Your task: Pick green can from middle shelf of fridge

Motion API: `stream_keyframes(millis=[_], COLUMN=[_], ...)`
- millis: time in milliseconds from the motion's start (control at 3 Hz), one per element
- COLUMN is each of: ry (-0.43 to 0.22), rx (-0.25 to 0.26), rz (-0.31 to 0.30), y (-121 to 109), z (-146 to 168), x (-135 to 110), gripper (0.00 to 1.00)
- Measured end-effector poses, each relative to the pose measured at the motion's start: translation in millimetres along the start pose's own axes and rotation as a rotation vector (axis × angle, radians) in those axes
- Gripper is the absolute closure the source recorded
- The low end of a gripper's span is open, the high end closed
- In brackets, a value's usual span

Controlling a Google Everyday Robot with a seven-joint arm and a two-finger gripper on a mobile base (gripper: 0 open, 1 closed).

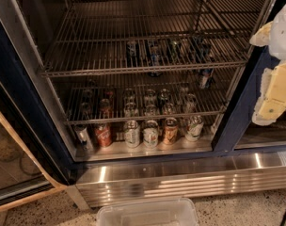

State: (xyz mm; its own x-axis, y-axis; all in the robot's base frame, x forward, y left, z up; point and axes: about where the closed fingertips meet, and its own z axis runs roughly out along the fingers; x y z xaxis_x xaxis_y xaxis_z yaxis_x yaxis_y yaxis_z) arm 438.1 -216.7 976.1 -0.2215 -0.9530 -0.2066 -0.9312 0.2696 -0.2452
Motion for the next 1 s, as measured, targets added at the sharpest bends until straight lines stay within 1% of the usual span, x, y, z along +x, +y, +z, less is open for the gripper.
stream_keyframes(millis=[333, 667, 1000], ry=[0.000, -0.057, -0.197], rx=[0.000, 0.015, -0.023], rz=[0.000, 0.020, 0.033], y=[0, 1, 2], z=[0, 8, 40], x=[0, -4, -12], gripper=[0.00, 0.00, 0.00])
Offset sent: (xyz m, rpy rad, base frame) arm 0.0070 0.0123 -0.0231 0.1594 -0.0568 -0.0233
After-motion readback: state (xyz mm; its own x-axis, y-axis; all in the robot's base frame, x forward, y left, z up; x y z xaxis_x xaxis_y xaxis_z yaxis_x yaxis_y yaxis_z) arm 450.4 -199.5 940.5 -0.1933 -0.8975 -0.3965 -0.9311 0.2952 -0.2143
